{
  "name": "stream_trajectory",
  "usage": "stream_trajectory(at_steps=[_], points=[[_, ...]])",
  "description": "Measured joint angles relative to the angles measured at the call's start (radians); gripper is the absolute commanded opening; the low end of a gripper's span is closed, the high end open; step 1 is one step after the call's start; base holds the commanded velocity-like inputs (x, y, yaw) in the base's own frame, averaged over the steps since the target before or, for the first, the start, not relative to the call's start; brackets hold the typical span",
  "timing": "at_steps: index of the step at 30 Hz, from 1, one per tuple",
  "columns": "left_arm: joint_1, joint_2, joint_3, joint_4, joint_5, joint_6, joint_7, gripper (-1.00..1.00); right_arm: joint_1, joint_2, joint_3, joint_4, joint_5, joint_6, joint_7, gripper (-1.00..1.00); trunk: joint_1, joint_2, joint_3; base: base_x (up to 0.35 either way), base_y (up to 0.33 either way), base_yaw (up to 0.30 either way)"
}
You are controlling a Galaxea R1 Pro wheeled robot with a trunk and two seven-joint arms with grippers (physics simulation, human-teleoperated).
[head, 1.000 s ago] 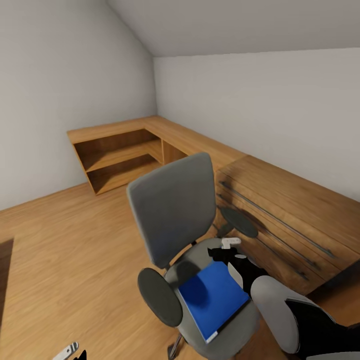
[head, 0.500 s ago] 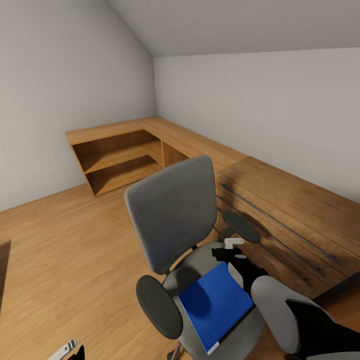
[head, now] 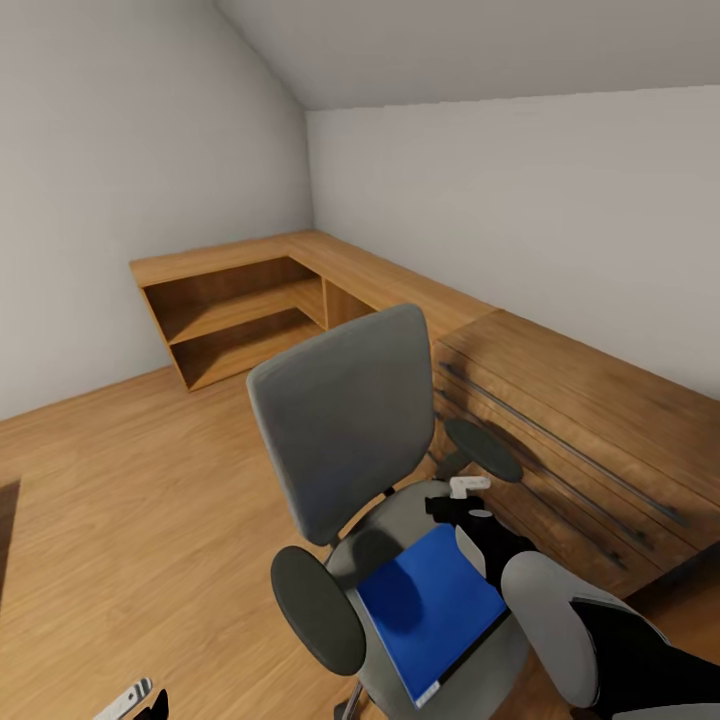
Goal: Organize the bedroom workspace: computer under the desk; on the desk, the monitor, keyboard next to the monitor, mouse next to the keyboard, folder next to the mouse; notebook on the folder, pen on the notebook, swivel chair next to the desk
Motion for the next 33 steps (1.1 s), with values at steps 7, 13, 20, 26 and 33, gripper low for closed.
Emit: stream_trajectory(at_steps=[7, 13, 20, 26, 33], points=[[0.000, 0.000, 0.000, 0.000, 0.000, 0.000, 0.001, 1.00, 0.000, 0.001, -0.001, 0.002, 0.001, 0.003, 0.000, 1.00, 0.019, -0.035, -0.016, 0.000, 0.000, 0.000], [0.000, 0.000, 0.001, 0.000, 0.000, 0.000, 0.000, 1.00, 0.000, 0.001, -0.001, 0.003, 0.001, 0.028, 0.000, 1.00, 0.042, -0.077, -0.034, 0.000, 0.000, 0.000], [0.000, 0.001, 0.001, 0.000, 0.000, 0.000, 0.000, 1.00, 0.000, 0.001, -0.002, 0.003, 0.001, 0.044, 0.001, 1.00, 0.058, -0.105, -0.047, 0.000, 0.000, 0.000], [0.000, 0.001, 0.001, 0.001, 0.001, 0.000, -0.001, 1.00, 0.000, 0.001, -0.002, 0.003, 0.001, 0.046, 0.001, 1.00, 0.058, -0.105, -0.047, 0.000, 0.000, 0.000], [0.000, 0.003, 0.001, 0.003, 0.002, 0.000, -0.001, 1.00, 0.000, 0.001, -0.002, 0.003, 0.001, 0.047, 0.001, 1.00, 0.058, -0.105, -0.047, -0.008, 0.000, 0.000]])
